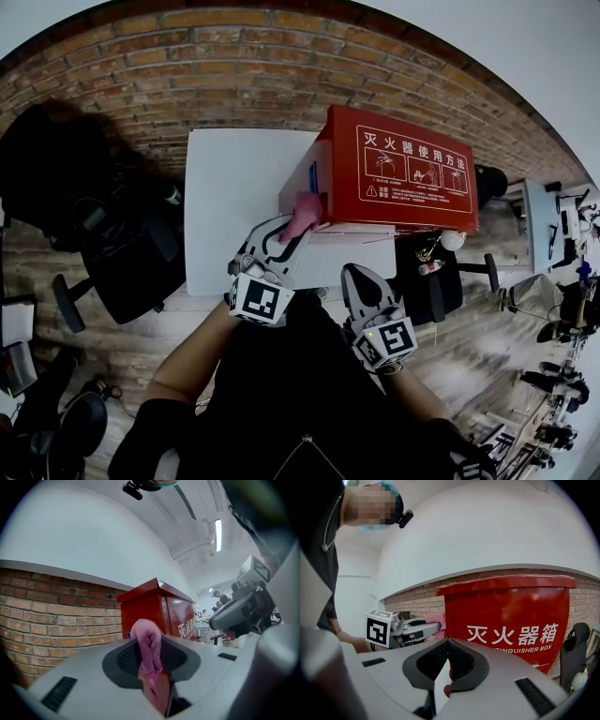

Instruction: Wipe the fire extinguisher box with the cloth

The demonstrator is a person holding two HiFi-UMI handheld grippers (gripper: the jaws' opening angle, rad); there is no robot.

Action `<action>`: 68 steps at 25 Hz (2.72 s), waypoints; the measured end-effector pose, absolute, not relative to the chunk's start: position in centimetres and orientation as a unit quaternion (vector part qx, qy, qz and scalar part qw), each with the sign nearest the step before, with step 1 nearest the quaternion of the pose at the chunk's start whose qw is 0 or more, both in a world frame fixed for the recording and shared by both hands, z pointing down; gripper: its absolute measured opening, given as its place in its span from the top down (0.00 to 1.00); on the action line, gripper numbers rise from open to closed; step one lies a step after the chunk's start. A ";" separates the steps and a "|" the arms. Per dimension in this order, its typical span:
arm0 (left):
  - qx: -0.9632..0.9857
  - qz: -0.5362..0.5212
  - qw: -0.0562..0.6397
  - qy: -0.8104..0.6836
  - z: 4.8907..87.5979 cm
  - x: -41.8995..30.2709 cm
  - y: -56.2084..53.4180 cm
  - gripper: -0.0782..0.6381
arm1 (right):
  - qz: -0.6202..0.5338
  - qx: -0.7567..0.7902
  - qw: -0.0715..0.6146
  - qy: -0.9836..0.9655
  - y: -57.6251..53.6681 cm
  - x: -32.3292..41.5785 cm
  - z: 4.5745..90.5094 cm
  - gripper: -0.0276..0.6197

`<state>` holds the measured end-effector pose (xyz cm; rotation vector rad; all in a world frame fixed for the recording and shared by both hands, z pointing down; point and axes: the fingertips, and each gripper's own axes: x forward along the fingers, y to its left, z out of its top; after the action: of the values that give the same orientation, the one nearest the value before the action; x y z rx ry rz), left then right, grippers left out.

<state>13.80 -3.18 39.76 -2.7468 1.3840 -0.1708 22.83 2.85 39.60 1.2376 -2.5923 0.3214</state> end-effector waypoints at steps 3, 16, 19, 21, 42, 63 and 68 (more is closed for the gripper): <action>-0.891 -0.049 0.026 0.451 40.6 13.8 -3.2 0.74 | 0.111 0.424 0.128 -0.889 2.9 22.8 39.8 0.93; -0.893 -0.050 0.013 0.447 43.3 13.7 -3.1 0.74 | 0.112 0.416 0.139 -0.892 3.1 22.1 40.2 0.93; -0.894 -0.055 0.010 0.445 44.0 13.8 -3.1 0.74 | 0.115 0.415 0.145 -0.891 3.2 22.0 40.5 0.93; -0.894 -0.058 0.008 0.445 44.5 13.7 -3.0 0.74 | 0.115 0.413 0.148 -0.891 3.3 21.9 40.6 0.93; -0.893 -0.099 -0.002 0.439 50.0 13.8 -2.8 0.74 | 0.117 0.403 0.159 -0.894 3.8 21.4 41.2 0.93; -0.895 -0.122 -0.038 0.427 56.8 13.6 -2.7 0.74 | 0.121 0.394 0.179 -0.893 5.1 20.6 42.3 0.93; -0.893 -0.130 -0.047 0.428 58.3 13.6 -3.0 0.74 | 0.123 0.390 0.182 -0.894 5.1 20.6 42.8 0.93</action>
<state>13.64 -3.02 58.34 -2.8942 1.3854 -0.4197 20.55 5.08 42.82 1.1006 -2.5236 0.3470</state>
